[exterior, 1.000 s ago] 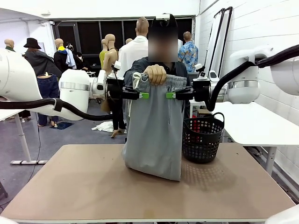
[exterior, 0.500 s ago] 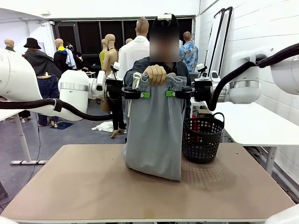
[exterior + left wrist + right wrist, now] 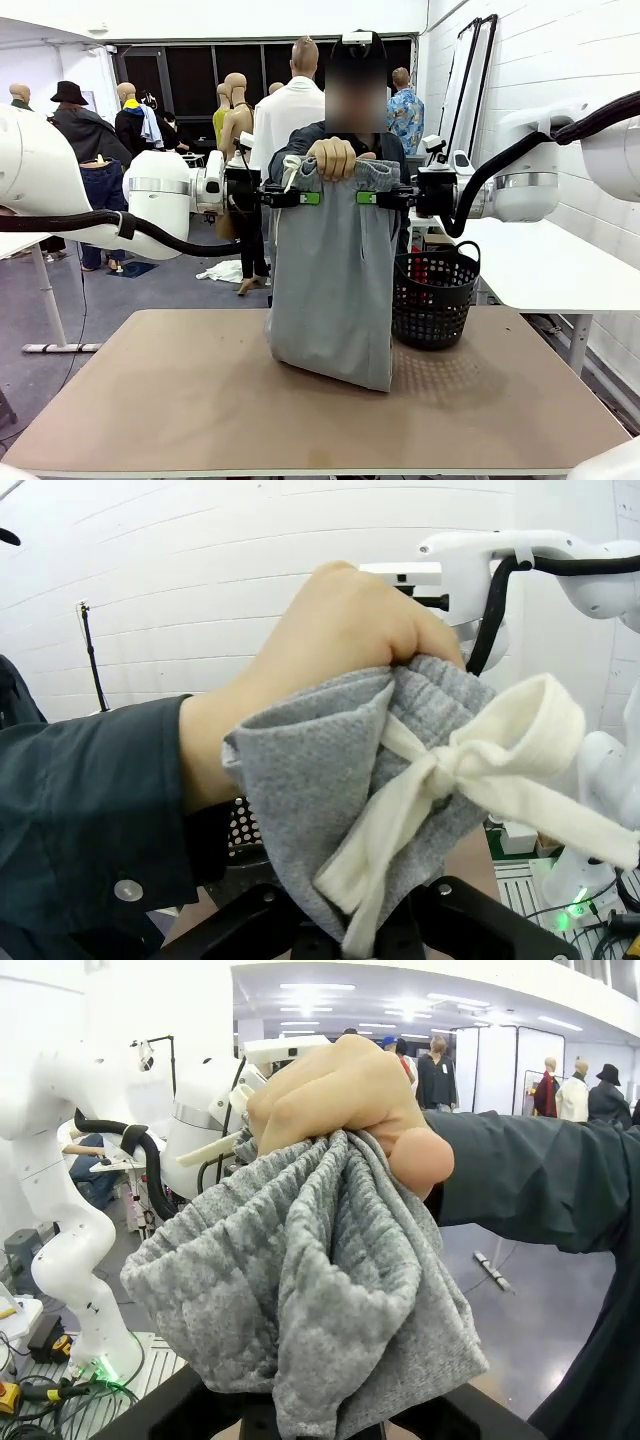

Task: Fold the training pants.
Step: Release the ends of the Training pants and then grab the overlapped ends.

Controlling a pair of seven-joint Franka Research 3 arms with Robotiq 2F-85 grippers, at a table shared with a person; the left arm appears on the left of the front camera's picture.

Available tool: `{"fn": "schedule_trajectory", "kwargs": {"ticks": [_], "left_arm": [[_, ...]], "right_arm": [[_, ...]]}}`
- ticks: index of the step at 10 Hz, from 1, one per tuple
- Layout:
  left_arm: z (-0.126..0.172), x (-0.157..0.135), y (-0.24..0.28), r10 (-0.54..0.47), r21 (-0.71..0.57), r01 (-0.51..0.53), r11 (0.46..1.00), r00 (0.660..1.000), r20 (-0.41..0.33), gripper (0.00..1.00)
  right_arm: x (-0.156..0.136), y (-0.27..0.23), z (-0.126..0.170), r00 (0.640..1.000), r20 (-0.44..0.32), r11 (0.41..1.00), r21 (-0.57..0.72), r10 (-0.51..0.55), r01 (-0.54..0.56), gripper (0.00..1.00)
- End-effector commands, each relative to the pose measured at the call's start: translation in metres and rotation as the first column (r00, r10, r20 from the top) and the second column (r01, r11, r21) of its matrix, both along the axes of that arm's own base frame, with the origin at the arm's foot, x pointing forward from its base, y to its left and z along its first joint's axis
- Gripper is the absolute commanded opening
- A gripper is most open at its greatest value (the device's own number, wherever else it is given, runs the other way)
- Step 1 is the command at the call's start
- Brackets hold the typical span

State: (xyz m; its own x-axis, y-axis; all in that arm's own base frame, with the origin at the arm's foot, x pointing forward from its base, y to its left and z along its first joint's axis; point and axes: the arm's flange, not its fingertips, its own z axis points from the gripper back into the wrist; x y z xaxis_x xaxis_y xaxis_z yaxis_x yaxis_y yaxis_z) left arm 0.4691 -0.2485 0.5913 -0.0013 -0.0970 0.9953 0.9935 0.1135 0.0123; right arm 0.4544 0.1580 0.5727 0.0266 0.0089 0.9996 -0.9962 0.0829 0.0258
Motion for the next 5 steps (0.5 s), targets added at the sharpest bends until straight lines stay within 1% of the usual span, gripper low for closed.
{"fn": "schedule_trajectory", "kwargs": {"ticks": [1,3,4,5], "left_arm": [[0.002,0.000,-0.004,0.038,-0.035,-0.039,0.999,0.999,-0.013,0.00],[-0.004,0.001,-0.006,0.035,0.004,-0.035,0.999,0.999,-0.017,0.00],[-0.004,0.003,-0.012,-0.042,0.080,0.050,0.996,0.994,-0.103,0.00],[-0.006,0.002,-0.001,0.020,0.005,-0.019,1.000,1.000,-0.010,0.00]], "right_arm": [[0.006,-0.001,0.002,0.999,-0.015,0.999,-0.024,0.045,-0.045,0.00],[0.007,-0.001,0.002,0.998,-0.014,0.998,-0.034,0.056,-0.056,0.00],[0.010,-0.001,0.001,1.000,0.021,0.998,-0.056,0.020,-0.019,0.00],[0.001,0.001,-0.004,1.000,-0.005,1.000,-0.020,0.023,-0.023,0.00]]}}
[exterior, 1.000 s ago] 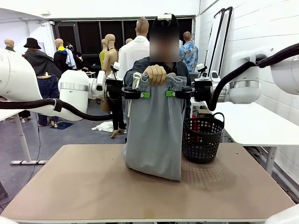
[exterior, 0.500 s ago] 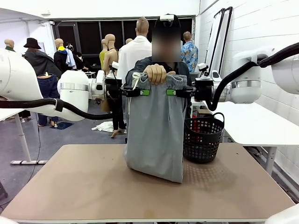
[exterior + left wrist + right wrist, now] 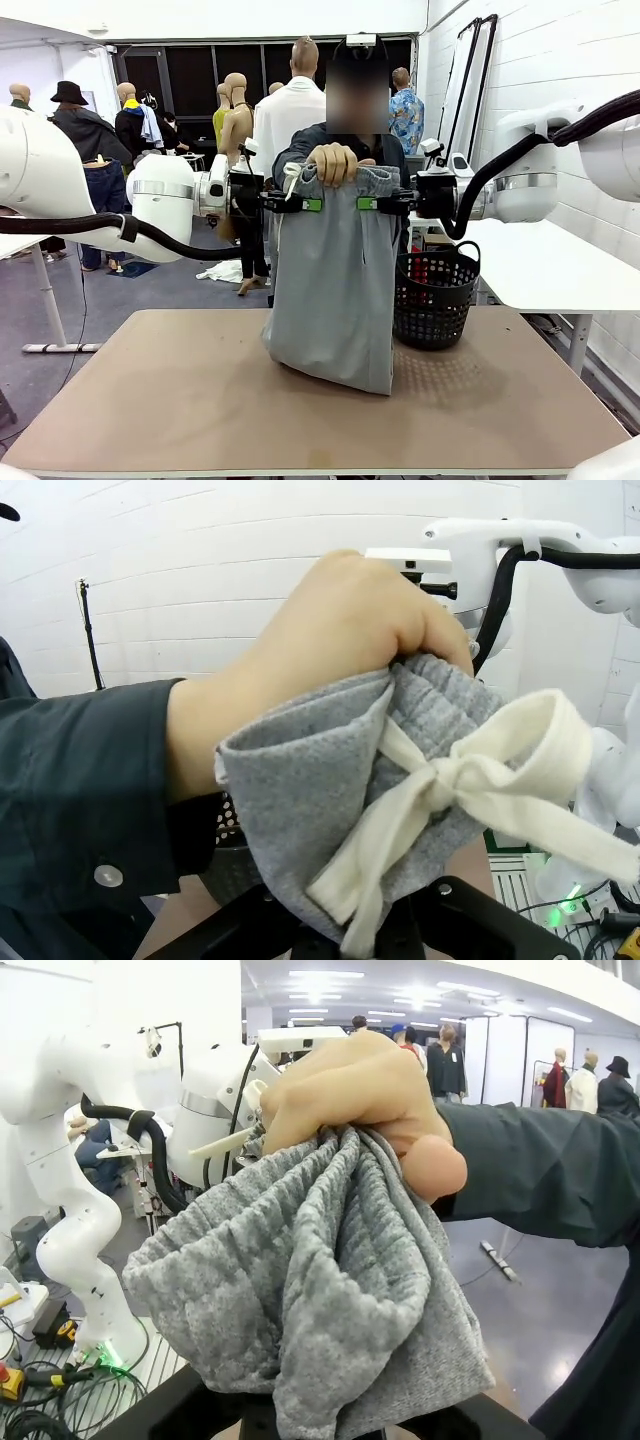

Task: Fold the training pants.
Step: Release the ends of the Training pants and then grab the overlapped ends, then fold the Training pants in half.

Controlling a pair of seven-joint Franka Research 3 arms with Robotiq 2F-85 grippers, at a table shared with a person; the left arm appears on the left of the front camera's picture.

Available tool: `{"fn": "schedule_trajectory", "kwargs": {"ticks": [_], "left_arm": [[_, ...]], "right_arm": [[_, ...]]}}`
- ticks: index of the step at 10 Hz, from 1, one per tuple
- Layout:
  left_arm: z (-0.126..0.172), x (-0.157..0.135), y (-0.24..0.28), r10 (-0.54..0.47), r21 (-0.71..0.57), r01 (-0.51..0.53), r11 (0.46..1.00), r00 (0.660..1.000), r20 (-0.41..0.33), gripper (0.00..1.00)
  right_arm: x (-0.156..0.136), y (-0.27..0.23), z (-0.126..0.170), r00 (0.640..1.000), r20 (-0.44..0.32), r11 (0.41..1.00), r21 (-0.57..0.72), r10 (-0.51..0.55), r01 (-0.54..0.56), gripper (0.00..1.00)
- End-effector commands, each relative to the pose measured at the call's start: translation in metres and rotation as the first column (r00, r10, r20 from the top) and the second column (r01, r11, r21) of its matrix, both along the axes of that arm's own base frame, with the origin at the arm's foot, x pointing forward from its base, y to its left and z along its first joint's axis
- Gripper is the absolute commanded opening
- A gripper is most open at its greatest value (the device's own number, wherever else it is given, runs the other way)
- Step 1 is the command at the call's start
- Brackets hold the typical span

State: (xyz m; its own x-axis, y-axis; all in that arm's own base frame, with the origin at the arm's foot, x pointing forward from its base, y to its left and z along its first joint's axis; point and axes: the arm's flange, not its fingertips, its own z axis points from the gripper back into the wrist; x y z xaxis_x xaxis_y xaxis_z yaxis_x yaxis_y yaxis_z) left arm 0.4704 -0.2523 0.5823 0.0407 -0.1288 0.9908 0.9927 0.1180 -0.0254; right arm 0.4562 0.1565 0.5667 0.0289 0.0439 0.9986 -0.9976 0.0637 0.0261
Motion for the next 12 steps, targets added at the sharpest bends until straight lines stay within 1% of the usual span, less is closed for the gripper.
{"fn": "schedule_trajectory", "kwargs": {"ticks": [1,12], "left_arm": [[0.0035,0.0008,0.0032,0.016,-0.027,-0.015,1.000,0.999,0.031,0.00],[0.0035,0.0008,0.0032,0.016,-0.027,-0.015,1.000,0.999,0.031,0.00]], "right_arm": [[-0.0012,0.0021,0.0019,1.000,-0.002,1.000,0.015,0.003,-0.003,0.00],[-0.0012,0.0021,0.0019,1.000,-0.002,1.000,0.015,0.003,-0.003,0.00]]}}
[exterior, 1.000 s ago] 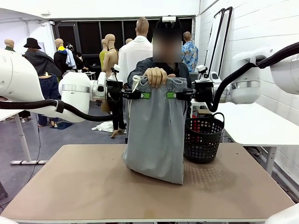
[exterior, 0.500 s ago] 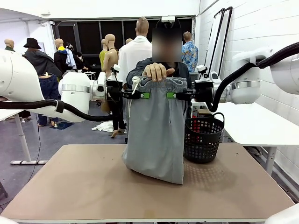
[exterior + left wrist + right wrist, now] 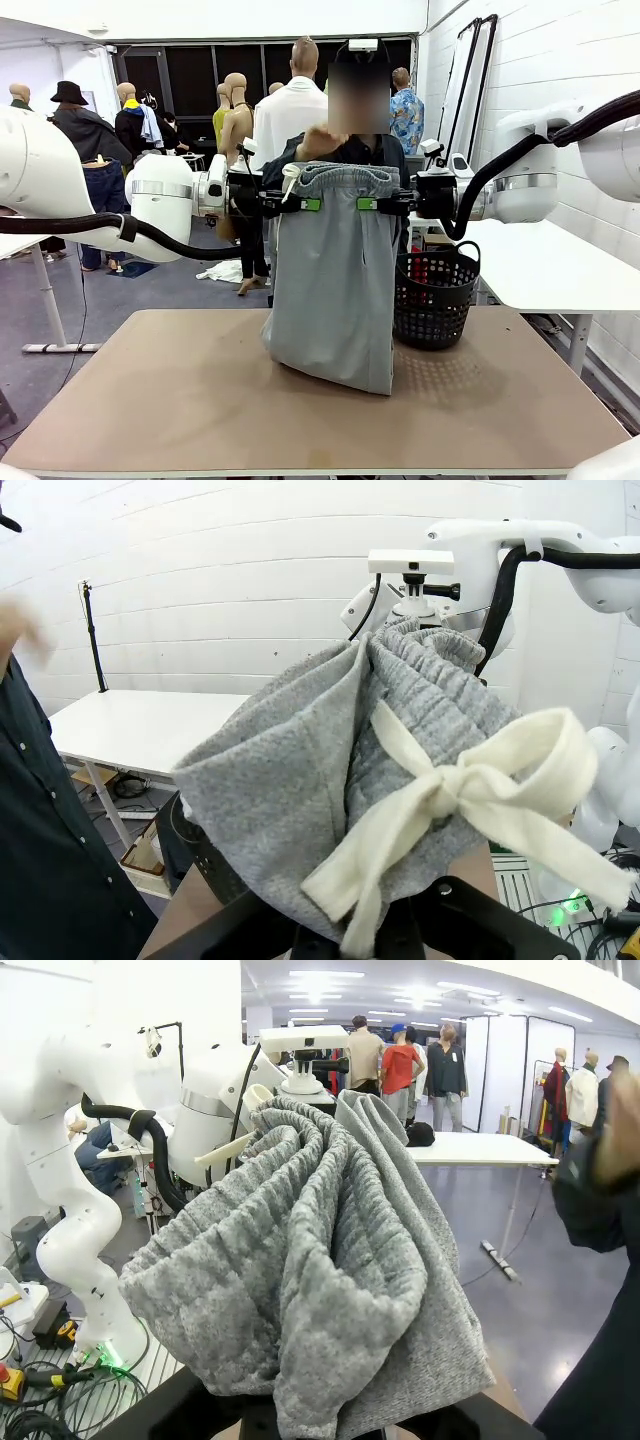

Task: Fold the training pants.
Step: Fold the Training pants in half.

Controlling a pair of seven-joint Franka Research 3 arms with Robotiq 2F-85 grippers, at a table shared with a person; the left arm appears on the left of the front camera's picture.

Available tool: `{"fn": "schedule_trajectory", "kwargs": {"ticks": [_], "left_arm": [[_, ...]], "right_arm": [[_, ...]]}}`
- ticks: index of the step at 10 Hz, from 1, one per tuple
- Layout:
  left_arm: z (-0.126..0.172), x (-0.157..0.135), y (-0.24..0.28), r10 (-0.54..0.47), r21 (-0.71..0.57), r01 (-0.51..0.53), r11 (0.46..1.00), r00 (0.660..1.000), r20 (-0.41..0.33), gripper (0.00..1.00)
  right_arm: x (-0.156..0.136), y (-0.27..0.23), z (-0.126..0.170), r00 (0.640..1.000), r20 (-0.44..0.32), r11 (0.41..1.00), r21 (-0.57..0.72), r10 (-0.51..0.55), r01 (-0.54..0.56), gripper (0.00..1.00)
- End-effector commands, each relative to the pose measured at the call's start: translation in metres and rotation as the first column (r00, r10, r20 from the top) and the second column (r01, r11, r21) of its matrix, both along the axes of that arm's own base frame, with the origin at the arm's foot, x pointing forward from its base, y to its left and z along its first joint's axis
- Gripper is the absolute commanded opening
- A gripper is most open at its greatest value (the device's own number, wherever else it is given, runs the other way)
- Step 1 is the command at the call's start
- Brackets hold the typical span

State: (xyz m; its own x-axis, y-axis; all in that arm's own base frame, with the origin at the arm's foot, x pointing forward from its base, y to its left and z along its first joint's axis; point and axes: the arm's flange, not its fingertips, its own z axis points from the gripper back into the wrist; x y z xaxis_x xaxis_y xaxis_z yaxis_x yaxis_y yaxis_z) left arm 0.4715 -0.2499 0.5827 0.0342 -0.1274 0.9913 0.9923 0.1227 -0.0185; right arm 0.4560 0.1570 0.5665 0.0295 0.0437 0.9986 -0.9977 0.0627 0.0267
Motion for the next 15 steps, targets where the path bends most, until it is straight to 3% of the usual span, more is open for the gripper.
{"fn": "schedule_trajectory", "kwargs": {"ticks": [1,15], "left_arm": [[0.0031,-0.0004,0.0008,0.011,-0.025,-0.010,1.000,1.000,0.024,0.00],[0.0031,-0.0004,0.0008,0.011,-0.025,-0.010,1.000,1.000,0.024,0.00]], "right_arm": [[-0.0010,0.0016,0.0021,1.000,-0.001,1.000,0.015,0.002,-0.002,0.00],[-0.0010,0.0016,0.0021,1.000,-0.001,1.000,0.015,0.002,-0.002,0.00]]}}
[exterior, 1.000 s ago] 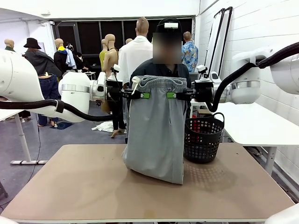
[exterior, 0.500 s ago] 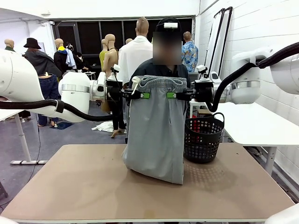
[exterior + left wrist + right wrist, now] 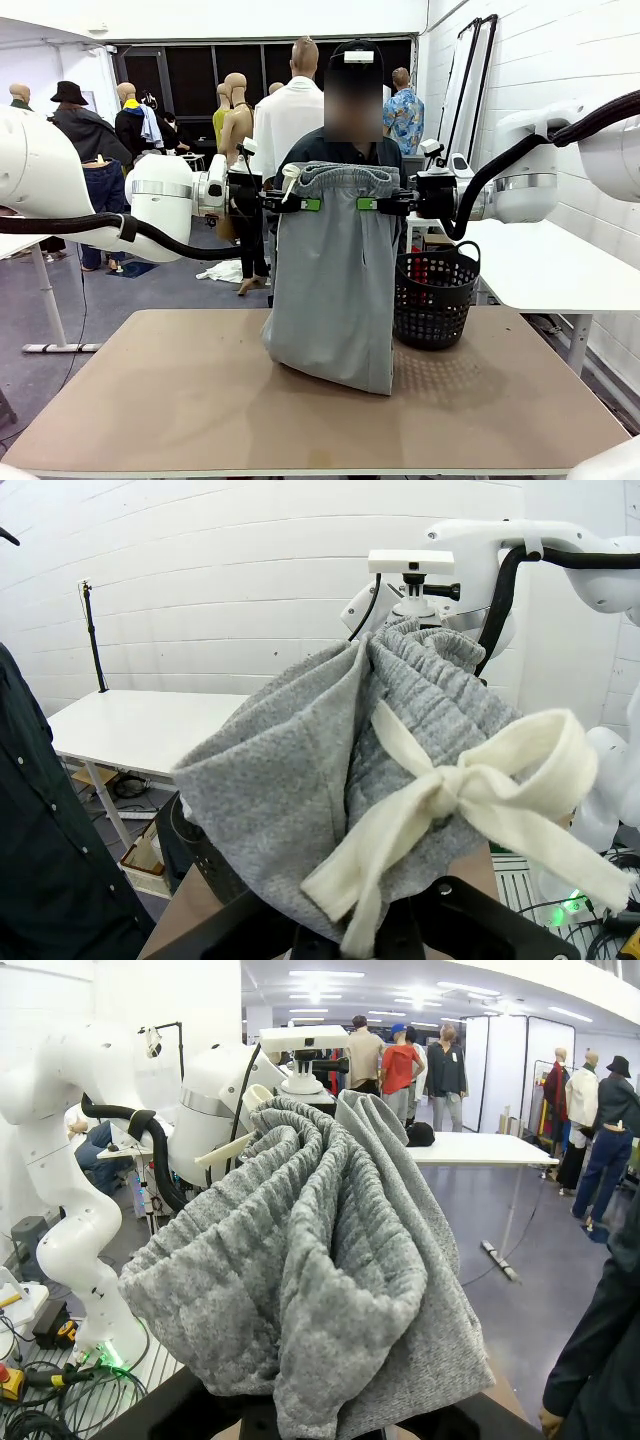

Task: Fold the training pants.
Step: Fold the Training pants in half.

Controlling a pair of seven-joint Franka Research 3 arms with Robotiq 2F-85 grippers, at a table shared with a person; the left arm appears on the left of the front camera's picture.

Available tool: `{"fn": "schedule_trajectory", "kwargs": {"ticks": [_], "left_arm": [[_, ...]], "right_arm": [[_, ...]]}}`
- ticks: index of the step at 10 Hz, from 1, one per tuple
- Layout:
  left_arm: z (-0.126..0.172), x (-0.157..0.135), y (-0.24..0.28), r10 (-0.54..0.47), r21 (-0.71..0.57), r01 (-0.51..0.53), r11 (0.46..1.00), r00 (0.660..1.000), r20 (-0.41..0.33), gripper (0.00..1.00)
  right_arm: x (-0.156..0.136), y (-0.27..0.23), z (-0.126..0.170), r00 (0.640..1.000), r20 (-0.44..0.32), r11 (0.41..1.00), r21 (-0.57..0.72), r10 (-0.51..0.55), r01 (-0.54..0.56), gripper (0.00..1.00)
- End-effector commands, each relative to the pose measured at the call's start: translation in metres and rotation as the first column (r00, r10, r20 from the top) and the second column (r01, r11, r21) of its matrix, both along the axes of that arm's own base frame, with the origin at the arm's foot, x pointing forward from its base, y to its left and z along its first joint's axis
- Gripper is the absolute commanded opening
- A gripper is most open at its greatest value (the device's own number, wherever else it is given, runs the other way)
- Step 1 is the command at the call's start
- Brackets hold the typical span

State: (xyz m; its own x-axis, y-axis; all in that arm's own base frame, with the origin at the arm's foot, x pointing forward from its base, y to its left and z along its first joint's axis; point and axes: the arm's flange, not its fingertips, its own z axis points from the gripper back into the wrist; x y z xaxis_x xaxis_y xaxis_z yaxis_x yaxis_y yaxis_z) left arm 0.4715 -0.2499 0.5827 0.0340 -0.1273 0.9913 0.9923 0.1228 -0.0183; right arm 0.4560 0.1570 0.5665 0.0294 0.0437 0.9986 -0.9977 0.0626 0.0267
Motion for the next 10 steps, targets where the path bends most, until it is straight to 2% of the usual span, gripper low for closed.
{"fn": "schedule_trajectory", "kwargs": {"ticks": [1,10], "left_arm": [[0.0031,-0.0004,0.0008,0.011,-0.025,-0.010,1.000,1.000,0.024,0.00],[0.0031,-0.0004,0.0008,0.011,-0.025,-0.010,1.000,1.000,0.024,0.00]], "right_arm": [[-0.0010,0.0016,0.0021,1.000,-0.001,1.000,0.015,0.002,-0.002,0.00],[-0.0010,0.0016,0.0021,1.000,-0.001,1.000,0.015,0.002,-0.002,0.00]]}}
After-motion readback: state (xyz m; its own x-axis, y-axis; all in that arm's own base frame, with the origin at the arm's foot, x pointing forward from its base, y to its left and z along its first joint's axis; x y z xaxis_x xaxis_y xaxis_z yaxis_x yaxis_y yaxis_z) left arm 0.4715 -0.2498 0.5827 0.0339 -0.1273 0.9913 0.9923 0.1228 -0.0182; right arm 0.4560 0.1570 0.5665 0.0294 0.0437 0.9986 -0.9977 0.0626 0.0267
